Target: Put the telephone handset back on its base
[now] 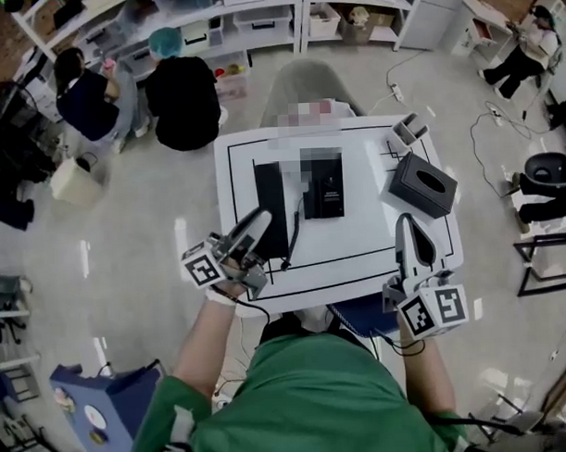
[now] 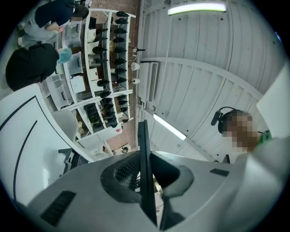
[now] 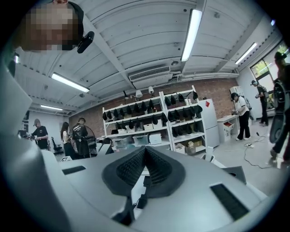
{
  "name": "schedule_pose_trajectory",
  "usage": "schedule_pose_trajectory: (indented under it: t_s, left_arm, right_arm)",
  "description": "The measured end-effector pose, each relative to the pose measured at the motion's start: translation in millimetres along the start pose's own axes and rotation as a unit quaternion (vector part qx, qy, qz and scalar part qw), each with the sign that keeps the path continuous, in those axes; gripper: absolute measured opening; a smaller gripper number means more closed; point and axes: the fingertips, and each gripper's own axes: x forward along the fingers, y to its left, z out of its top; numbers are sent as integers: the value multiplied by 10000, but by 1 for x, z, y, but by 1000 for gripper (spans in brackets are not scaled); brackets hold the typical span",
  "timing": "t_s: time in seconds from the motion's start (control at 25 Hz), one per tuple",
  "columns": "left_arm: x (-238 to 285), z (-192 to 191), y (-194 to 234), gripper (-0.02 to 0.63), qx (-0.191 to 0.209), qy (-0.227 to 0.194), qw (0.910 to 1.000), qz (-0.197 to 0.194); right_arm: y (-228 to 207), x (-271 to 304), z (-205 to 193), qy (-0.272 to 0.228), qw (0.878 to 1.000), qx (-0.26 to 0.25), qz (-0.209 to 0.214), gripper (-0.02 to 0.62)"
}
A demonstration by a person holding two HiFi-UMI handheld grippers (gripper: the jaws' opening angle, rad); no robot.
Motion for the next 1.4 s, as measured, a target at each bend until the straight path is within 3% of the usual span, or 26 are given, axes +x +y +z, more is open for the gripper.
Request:
schedule_pose_trajectory:
  t_s: [0.24,0.52,0.72,1.12,1.4]
  left_arm:
    - [7,-19,59,84,-567,302,9977,216]
    - [21,-42,115,84,-834,620,9938,386]
    - [29,-58,155,84,-1118,614,9898,629]
    - [43,-86,212,84,-1478,644,9806,1119]
    - [51,-100,227,84,-1629,695,9741,1402]
  right_arm:
    - [-9,-13,-7,134,9986,-41,-512,23]
    - [-21,-29,-9,233,9949,-108,-972,23]
    - [-32,-40,-11,323,9917,-106,-1241,23]
    - [-43,-39,-20,494,9898,-52,-1332,23]
    - [-50,-39,-23,576,9892,-7,-1344,23]
